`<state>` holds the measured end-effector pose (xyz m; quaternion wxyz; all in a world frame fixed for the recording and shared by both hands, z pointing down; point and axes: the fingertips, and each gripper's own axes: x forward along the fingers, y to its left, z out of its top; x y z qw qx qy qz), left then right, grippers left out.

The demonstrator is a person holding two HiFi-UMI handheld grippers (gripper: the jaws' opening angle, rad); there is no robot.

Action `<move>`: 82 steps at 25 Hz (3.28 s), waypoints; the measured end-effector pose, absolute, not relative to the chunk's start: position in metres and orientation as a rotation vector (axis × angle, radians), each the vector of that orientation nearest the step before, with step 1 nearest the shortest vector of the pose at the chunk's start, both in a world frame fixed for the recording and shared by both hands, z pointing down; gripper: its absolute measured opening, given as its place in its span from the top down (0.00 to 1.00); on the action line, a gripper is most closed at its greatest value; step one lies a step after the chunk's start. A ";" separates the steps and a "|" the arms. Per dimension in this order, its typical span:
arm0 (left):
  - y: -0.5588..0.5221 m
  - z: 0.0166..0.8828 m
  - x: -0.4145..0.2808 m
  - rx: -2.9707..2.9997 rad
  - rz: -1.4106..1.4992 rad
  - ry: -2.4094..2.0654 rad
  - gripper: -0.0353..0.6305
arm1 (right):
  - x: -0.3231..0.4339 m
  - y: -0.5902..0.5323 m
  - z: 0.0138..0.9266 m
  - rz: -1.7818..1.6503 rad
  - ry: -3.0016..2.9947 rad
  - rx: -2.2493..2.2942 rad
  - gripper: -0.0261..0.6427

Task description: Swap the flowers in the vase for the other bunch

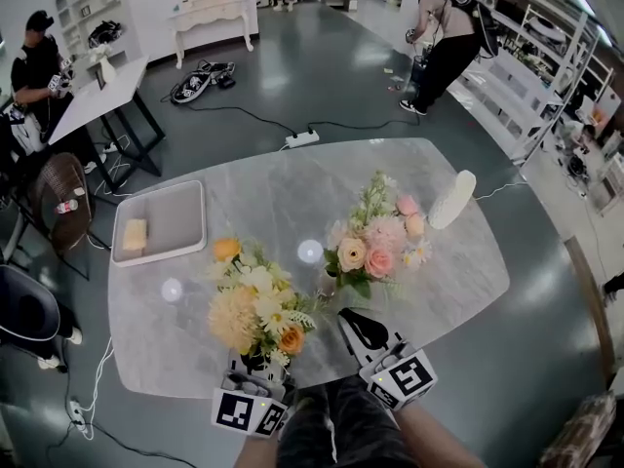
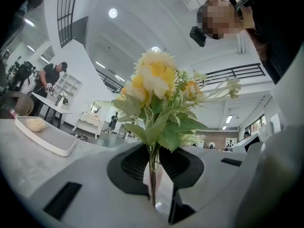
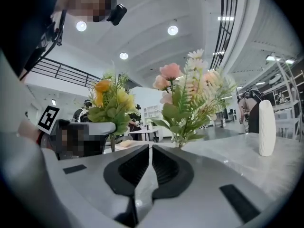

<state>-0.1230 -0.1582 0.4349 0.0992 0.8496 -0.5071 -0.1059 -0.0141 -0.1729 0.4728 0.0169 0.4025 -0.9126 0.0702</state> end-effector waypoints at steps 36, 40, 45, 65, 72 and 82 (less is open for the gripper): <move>-0.065 0.398 -0.132 2.503 -0.387 -1.506 0.83 | -0.035 -0.082 0.415 0.176 -2.928 1.163 0.92; -0.049 0.391 -0.124 2.490 -0.385 -1.507 0.83 | -0.024 -0.067 0.411 0.203 -2.916 1.167 0.91; -0.027 0.385 -0.112 2.475 -0.387 -1.517 0.83 | -0.011 -0.047 0.401 0.203 -2.918 1.163 0.92; 0.065 0.388 -0.069 2.467 -0.387 -1.523 0.83 | 0.026 0.048 0.401 0.206 -2.938 1.127 0.91; 0.098 0.382 -0.060 2.481 -0.398 -1.530 0.83 | 0.029 0.081 0.398 0.187 -2.956 1.090 0.91; 0.125 0.375 -0.058 2.481 -0.415 -1.550 0.83 | 0.033 0.108 0.391 0.178 -2.982 1.071 0.91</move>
